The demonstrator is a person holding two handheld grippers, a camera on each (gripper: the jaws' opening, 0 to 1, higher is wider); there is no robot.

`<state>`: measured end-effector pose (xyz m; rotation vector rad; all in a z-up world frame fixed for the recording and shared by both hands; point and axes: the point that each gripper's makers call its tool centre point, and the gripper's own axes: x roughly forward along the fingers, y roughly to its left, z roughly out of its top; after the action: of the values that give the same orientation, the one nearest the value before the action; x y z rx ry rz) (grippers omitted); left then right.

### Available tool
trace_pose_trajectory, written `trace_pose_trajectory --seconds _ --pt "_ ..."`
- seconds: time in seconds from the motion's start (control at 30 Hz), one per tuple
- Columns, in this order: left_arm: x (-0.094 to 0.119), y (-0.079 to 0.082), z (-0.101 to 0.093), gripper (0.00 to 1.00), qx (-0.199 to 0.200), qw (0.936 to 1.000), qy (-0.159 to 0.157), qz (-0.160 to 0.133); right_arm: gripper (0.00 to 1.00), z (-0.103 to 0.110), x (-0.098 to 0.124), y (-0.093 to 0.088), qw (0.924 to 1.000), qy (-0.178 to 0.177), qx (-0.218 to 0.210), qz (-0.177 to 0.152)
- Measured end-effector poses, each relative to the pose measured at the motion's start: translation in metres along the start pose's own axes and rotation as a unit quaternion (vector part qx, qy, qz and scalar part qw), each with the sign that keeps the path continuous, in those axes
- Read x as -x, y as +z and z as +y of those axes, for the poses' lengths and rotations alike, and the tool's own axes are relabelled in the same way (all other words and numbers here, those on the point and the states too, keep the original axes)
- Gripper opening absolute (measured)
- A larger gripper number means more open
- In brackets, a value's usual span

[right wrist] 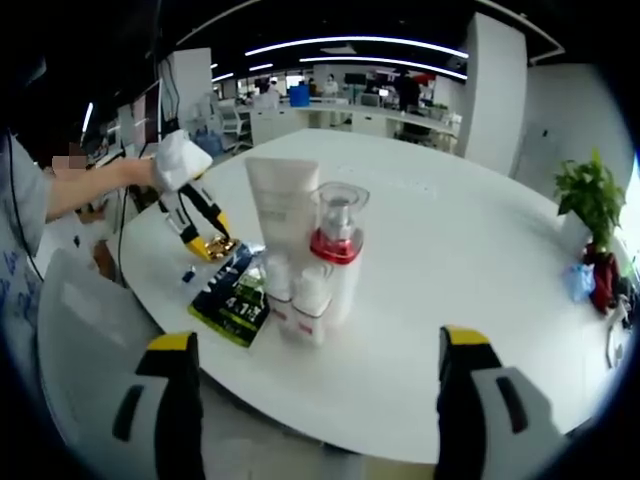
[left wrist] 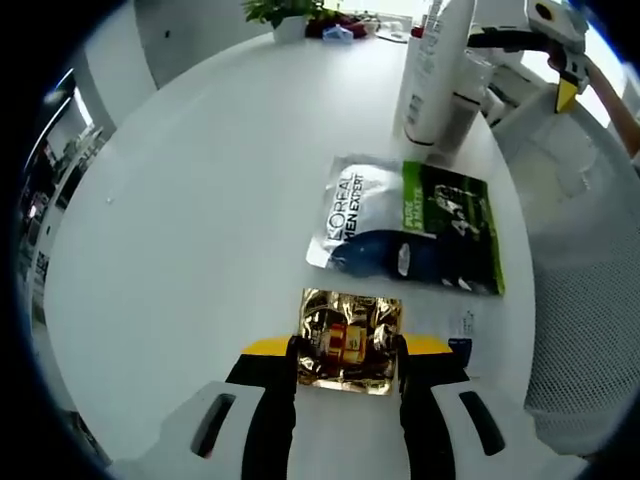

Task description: Arrange the skincare products in the storage area until every visible bottle or jar stands upright without overlapping.

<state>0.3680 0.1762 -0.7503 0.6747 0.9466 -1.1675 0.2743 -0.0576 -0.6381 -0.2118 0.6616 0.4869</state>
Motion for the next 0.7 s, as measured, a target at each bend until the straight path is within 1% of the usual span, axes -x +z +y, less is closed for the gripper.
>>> trace_pose_trajectory --seconds 0.3,0.47,0.7 --pt "-0.0022 0.0032 -0.0018 0.37 -0.008 0.9999 0.007 0.004 1.0 -0.0008 0.001 -0.0005 1.0 -0.002 -0.001 -0.001" --pt "-0.0035 0.0061 -0.0029 0.37 -0.006 0.9999 0.011 -0.001 1.0 0.0005 0.0007 -0.0016 1.0 -0.001 0.001 0.002" --pt "-0.0029 0.006 -0.0021 0.38 -0.003 0.9998 0.017 -0.005 1.0 0.0001 0.0011 -0.0002 1.0 -0.001 0.003 0.001"
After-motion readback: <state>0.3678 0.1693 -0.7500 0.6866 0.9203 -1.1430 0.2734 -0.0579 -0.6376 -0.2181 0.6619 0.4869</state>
